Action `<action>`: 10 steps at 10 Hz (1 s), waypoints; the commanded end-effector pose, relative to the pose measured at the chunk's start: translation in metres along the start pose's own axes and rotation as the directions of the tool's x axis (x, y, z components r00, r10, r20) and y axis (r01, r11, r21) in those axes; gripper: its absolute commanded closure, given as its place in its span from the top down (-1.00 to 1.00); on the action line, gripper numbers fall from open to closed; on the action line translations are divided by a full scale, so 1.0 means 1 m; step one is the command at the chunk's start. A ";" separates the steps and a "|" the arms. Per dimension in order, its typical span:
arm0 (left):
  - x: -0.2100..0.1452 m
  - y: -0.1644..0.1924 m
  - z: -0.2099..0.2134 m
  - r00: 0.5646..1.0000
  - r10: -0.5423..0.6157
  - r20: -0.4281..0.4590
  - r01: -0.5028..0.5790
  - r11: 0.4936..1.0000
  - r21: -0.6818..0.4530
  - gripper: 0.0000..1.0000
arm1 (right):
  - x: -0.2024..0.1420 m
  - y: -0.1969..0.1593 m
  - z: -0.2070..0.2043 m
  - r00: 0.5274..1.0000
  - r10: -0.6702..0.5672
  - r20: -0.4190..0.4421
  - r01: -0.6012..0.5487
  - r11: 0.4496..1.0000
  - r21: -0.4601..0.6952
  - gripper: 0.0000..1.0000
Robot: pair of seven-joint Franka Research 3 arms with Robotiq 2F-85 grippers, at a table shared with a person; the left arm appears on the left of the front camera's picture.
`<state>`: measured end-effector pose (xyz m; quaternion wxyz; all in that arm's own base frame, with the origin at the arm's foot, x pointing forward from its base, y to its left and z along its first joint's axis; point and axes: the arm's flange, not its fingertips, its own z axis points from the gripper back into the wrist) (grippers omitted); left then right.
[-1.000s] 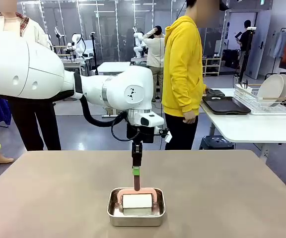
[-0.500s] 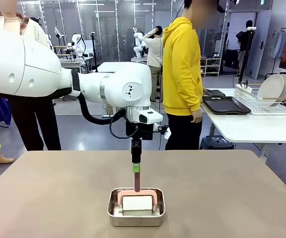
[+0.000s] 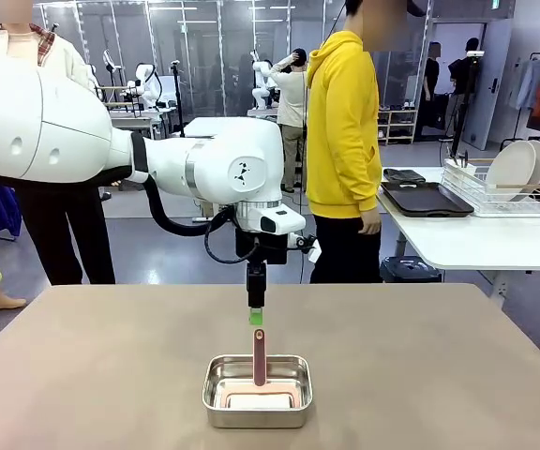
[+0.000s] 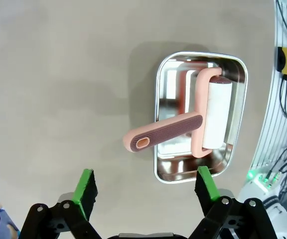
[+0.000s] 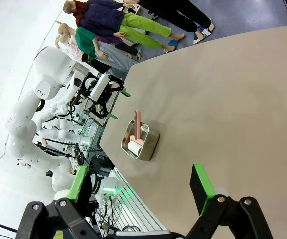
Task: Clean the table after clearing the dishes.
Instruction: Place the Lint Roller back on top of the Airtight Container.
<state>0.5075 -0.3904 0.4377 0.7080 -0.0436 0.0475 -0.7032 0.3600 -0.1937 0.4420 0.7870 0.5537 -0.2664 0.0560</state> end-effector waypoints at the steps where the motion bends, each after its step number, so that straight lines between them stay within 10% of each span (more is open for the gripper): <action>1: 0.001 0.000 0.001 1.000 -0.002 -0.005 0.002 1.000 -0.007 1.00 | -0.001 0.002 0.000 1.000 0.018 -0.008 -0.018 1.000 0.000 1.00; 7: 0.001 0.001 -0.001 1.000 -0.001 0.001 0.001 1.000 -0.001 0.92 | -0.001 0.002 0.000 1.000 0.018 -0.008 -0.018 1.000 0.000 1.00; 10: -0.081 0.045 0.050 0.918 0.277 0.285 -0.200 0.941 -0.273 1.00 | -0.001 0.002 0.000 1.000 0.018 -0.008 -0.018 1.000 0.000 1.00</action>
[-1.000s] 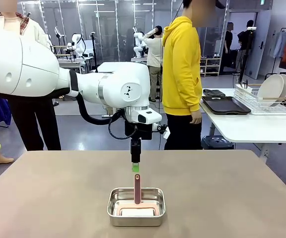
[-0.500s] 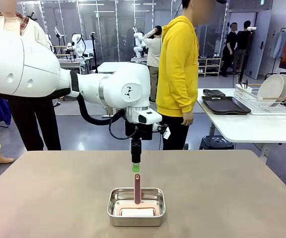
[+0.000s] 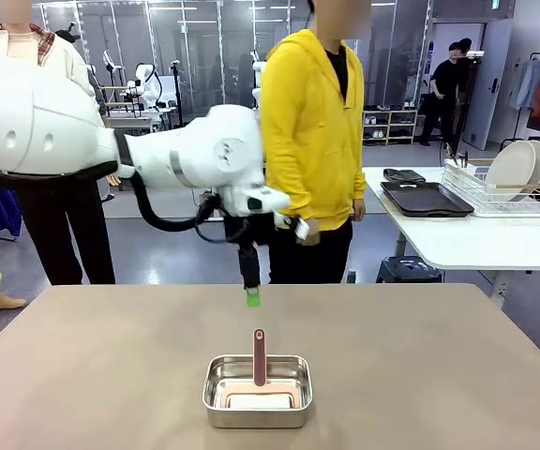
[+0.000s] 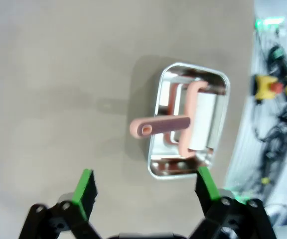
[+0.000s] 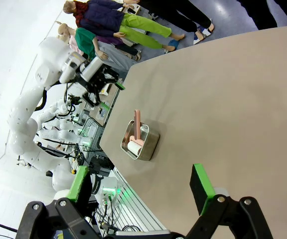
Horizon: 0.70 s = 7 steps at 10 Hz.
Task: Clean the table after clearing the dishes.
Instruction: Place the Lint Roller back on top of the Airtight Container.
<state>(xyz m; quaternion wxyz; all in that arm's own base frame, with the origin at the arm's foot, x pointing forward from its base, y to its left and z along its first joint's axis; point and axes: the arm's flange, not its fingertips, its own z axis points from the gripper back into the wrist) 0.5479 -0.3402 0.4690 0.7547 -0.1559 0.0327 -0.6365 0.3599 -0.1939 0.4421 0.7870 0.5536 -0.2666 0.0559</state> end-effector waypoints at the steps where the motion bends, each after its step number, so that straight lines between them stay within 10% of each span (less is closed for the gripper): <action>1: -0.060 0.016 0.033 0.948 0.243 0.203 -0.198 0.955 -0.220 1.00 | -0.001 0.002 0.000 1.000 0.018 -0.008 -0.018 1.000 0.000 1.00; 4: -0.179 0.021 0.066 0.782 0.497 0.376 -0.349 0.849 -0.397 1.00 | -0.001 0.002 0.000 1.000 0.018 -0.008 -0.018 1.000 0.000 1.00; 7: -0.316 0.029 0.060 0.505 0.694 0.513 -0.381 0.713 -0.589 1.00 | -0.001 0.002 0.000 1.000 0.018 -0.008 -0.018 1.000 0.000 1.00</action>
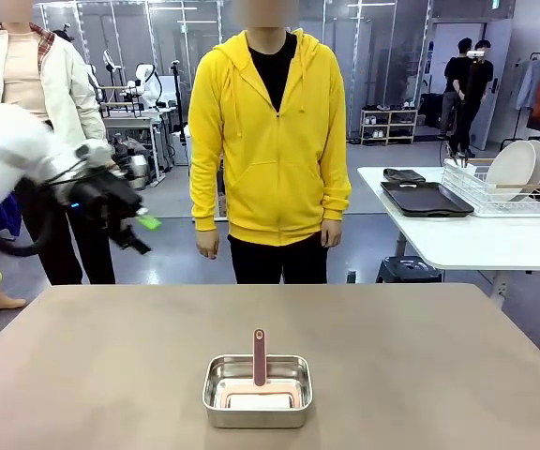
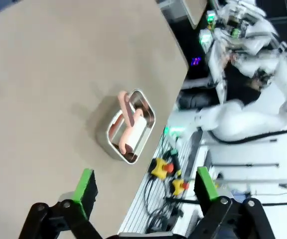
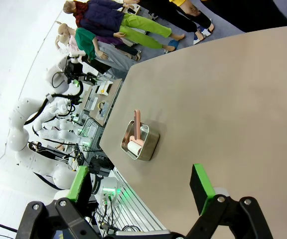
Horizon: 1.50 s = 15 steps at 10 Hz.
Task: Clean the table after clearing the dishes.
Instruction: Place the Lint Roller back on top of the Airtight Container.
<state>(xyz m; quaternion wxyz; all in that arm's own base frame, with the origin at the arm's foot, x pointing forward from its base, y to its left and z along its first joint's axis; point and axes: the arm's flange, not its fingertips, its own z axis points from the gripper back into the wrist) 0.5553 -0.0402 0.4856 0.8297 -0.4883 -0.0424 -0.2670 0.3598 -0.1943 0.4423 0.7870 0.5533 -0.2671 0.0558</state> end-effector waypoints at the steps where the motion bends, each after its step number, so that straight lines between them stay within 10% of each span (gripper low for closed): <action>1: -0.068 0.030 0.034 0.975 0.073 0.211 -0.063 0.997 -0.052 1.00 | -0.001 0.002 0.000 1.000 0.018 -0.009 -0.018 1.000 0.001 1.00; 5: -0.195 0.080 0.136 0.840 0.217 0.497 -0.191 0.976 -0.103 1.00 | -0.001 0.002 0.000 1.000 0.018 -0.009 -0.018 1.000 0.001 1.00; 9: -0.270 0.120 0.183 0.754 0.287 0.591 -0.259 0.957 -0.134 1.00 | -0.001 0.002 0.000 1.000 0.018 -0.009 -0.018 1.000 0.001 1.00; 15: -0.277 0.120 0.185 0.748 0.310 0.587 -0.303 0.946 -0.114 1.00 | -0.001 0.002 0.000 1.000 0.018 -0.009 -0.018 1.000 0.001 1.00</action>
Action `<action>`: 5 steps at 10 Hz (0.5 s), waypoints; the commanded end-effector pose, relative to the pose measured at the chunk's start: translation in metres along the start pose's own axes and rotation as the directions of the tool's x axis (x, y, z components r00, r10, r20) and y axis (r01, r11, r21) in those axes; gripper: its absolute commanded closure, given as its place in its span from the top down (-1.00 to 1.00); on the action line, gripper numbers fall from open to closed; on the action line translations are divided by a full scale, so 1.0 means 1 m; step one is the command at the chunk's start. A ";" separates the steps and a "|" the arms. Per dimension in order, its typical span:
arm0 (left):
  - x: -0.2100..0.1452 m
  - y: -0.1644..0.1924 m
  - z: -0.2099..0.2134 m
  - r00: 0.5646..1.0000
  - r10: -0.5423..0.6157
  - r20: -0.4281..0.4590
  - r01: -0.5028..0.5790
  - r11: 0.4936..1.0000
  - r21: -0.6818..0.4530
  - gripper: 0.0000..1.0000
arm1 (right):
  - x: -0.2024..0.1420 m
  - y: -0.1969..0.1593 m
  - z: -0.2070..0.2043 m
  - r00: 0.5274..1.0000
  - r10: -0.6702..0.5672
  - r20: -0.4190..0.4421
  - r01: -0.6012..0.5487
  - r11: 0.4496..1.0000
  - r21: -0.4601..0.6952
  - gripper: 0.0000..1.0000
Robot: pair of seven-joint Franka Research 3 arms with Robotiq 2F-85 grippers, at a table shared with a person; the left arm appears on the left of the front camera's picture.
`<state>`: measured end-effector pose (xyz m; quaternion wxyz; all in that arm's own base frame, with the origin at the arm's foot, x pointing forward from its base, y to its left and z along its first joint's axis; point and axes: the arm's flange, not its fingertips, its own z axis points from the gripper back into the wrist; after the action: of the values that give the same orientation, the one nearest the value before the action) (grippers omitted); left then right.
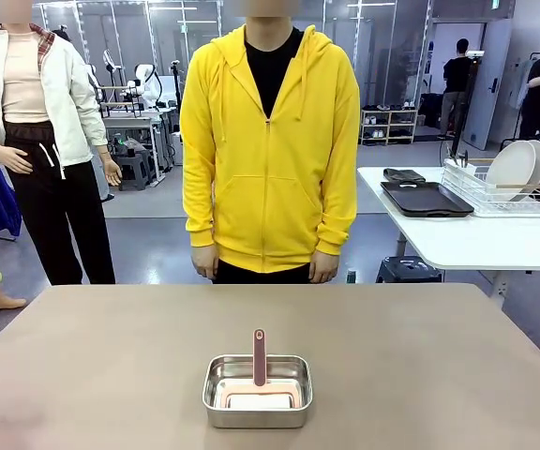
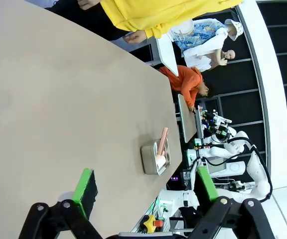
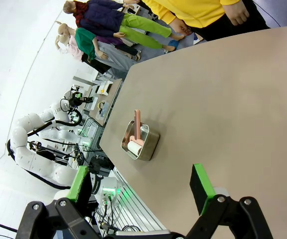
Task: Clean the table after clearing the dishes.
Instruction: Place the Lint Roller back on top of the Airtight Container.
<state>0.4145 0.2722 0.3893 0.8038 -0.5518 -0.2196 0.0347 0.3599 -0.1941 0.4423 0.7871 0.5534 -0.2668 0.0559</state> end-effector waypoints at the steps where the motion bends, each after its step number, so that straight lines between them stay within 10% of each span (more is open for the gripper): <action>1: 0.000 -0.007 0.001 1.000 0.009 0.006 -0.009 1.000 0.001 1.00 | -0.001 0.002 0.000 1.000 0.018 -0.008 -0.018 1.000 0.000 1.00; 5: 0.000 -0.007 0.001 1.000 0.009 0.006 -0.009 1.000 0.001 1.00 | -0.001 0.002 0.000 1.000 0.018 -0.008 -0.018 1.000 0.000 1.00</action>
<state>0.4144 0.2722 0.3906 0.8038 -0.5514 -0.2205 0.0340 0.3599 -0.1941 0.4423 0.7871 0.5534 -0.2668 0.0559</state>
